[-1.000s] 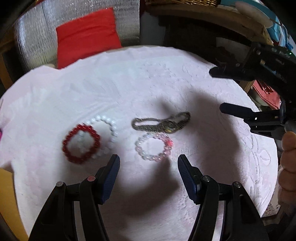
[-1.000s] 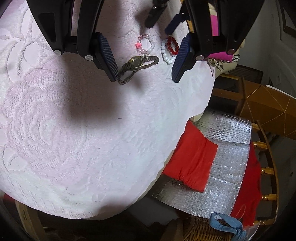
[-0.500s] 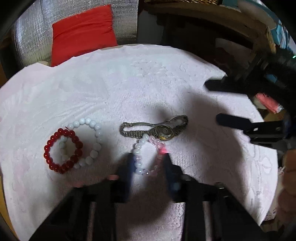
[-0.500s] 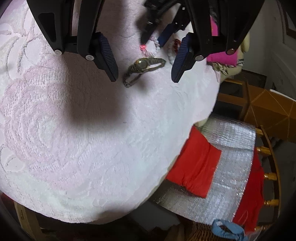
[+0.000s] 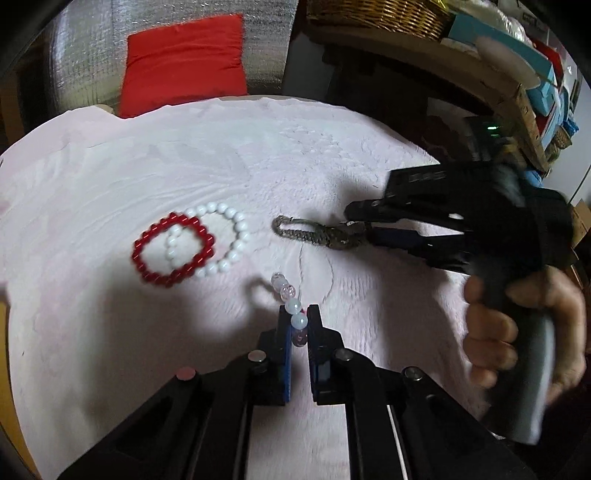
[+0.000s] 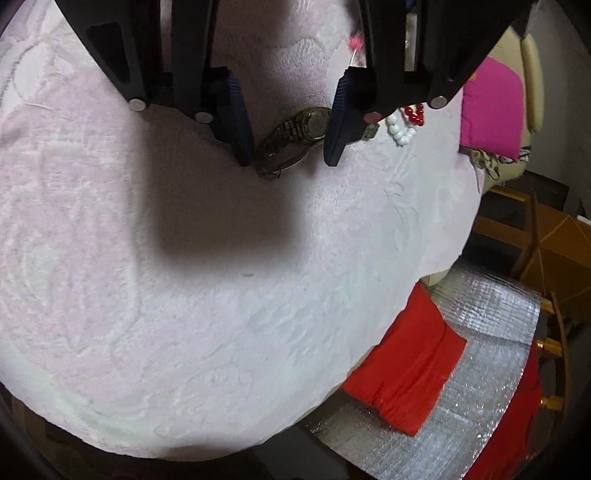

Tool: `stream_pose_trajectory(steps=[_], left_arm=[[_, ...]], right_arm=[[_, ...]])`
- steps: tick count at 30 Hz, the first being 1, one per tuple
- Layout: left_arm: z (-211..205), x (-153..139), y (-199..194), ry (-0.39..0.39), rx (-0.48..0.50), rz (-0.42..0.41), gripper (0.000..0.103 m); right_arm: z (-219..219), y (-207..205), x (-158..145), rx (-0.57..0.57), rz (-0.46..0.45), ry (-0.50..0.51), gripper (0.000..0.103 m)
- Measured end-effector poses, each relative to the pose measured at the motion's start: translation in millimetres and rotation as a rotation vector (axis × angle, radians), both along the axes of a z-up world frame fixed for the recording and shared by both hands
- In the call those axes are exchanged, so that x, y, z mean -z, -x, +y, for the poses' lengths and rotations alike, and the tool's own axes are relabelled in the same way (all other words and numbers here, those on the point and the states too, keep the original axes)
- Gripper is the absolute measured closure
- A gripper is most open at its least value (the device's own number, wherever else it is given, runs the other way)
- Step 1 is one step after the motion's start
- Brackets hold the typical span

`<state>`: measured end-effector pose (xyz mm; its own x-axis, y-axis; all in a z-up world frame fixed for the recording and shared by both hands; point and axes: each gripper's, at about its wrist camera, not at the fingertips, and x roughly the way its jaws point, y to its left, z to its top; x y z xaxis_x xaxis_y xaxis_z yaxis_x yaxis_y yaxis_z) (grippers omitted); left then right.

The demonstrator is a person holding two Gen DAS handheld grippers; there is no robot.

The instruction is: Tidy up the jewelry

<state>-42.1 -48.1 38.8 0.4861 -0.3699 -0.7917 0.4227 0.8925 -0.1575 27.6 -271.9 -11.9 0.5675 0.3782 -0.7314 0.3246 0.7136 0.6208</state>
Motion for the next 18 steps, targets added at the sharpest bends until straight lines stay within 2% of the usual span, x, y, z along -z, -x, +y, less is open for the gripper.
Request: stream_pose_trajectory(steps=[2, 3, 5, 11, 18], left_arm=[[7, -3, 7, 0.008, -0.011, -0.002, 0.095], [11, -4, 11, 0.013, -0.017, -0.003, 0.095], [15, -7, 16, 0.008, -0.026, -0.012, 0.095], [39, -22, 30, 0.017, -0.066, -0.038, 0.095], [74, -37, 45, 0.035, -0.115, -0.082, 0.095]], right_arm=[[10, -4, -2, -0.012, -0.015, 0.067, 0.066], [13, -5, -3, -0.018, -0.018, 0.091, 0.073], [20, -7, -4, -0.025, -0.03, 0.14, 0.076], [26, -3, -24, -0.023, -0.1, 0.144, 0.094], [32, 7, -47, -0.024, -0.193, 0.13, 0.094]])
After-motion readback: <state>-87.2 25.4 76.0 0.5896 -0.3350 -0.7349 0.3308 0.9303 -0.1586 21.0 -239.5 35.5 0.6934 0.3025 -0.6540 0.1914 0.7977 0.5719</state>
